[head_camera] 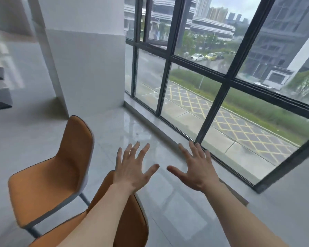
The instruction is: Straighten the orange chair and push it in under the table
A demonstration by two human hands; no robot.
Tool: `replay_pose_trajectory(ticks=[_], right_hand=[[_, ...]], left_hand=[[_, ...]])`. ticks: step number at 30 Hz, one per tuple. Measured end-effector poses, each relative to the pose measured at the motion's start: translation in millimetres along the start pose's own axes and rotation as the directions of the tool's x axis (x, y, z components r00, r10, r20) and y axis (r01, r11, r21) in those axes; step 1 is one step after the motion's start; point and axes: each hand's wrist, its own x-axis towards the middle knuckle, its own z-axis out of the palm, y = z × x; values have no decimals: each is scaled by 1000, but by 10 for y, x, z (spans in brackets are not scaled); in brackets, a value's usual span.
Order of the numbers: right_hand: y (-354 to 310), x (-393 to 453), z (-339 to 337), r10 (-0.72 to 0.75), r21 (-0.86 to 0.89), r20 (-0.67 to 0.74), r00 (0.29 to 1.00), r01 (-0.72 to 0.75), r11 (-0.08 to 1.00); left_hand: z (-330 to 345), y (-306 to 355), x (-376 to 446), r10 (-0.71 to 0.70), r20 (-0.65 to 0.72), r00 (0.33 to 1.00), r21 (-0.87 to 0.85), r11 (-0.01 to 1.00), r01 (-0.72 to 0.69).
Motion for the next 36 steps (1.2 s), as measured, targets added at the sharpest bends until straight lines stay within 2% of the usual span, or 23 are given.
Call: replay_pose_trajectory(ticks=[4,6,8,11,13,16,20,24,30,36], right_hand=[[-179,1217,217,-230,-8,40,972,231,973],[-368,1792,392,-361,12,81,929,361,932],[-602,2316,588,-496,46,111,861,494,868],[-1007,2862,843,-712,92,188,677,710,699],[-1231,2986,979,-807,127,234,542,806,578],[-1497,2951,1145,-908,198,269,321,904,378],[-1763,2649,1283,-944,268,325,52,953,144],[-1829,2248,1331,-924,275,355,-140,961,-40],[-1638,2003,1682,-895,245,357,-266,952,-185],[-1354,2087,1974,-829,290,384,-407,905,-310]], left_hand=[[90,-488,553,-233,-71,970,15,972,234],[168,-724,737,-367,-104,925,40,927,372],[233,-900,845,-508,-154,848,48,853,520],[291,-1006,766,-713,-216,667,-29,688,725],[334,-945,556,-799,-230,556,-48,580,813],[407,-724,179,-888,-297,350,-33,376,926],[571,-290,-221,-930,-355,96,-104,141,985],[869,124,-438,-944,-322,-76,-167,-22,986],[1315,563,-484,-917,-332,-221,-255,-139,957],[1768,844,-325,-872,-320,-369,-311,-271,911]])
